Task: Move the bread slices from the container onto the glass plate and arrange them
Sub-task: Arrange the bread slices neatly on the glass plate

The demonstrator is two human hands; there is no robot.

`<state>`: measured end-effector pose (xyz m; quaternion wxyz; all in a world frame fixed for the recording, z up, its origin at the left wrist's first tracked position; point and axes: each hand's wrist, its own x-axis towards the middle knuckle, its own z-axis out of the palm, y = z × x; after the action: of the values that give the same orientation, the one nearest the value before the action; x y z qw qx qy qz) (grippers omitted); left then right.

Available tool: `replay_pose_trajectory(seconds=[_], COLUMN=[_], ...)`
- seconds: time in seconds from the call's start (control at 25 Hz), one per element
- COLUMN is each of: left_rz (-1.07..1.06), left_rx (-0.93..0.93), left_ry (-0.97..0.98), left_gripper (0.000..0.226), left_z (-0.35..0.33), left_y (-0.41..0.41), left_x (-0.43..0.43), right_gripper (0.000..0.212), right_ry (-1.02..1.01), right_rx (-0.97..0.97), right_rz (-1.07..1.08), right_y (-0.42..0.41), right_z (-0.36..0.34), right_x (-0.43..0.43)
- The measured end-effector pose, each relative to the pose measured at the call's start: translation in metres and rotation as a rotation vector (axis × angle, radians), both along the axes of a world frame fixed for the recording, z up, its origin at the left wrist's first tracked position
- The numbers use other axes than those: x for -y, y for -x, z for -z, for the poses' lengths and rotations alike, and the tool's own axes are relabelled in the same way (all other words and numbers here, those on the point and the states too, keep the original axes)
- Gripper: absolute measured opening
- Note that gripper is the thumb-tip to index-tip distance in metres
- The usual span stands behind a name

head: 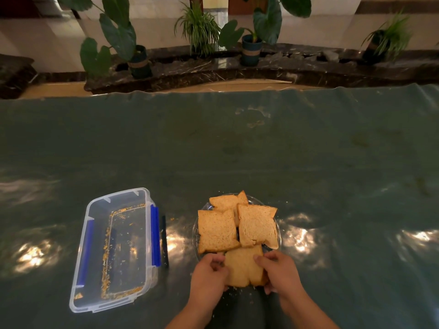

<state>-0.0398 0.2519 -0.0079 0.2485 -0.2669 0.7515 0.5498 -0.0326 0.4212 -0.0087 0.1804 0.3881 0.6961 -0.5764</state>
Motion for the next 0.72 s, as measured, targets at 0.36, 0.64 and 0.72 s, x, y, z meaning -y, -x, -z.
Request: replay_pose_trajectory(seconds=[0.36,0.64,0.72], left_rz=[-0.048,0.197,0.198], left_rx=[0.081,-0.366,-0.45], left_ry=[-0.278,0.114,0.157], left_gripper=[0.036,0.051,0.051], left_z=[-0.022,-0.025,-0.019], left_y=[-0.014,0.001,0.004], left_x=[0.018,0.013,0.014], right_gripper=[0.016,0.006,0.008], right_ry=[0.115,-0.082,-0.143], right_rx=[-0.061,-0.299,-0.343], right_rz=[-0.064,-0.154,-0.193], right_y=[-0.021,0.009,0.017], right_z=[-0.023,-0.022,-0.016], right_x=[-0.013,0.001,0.004])
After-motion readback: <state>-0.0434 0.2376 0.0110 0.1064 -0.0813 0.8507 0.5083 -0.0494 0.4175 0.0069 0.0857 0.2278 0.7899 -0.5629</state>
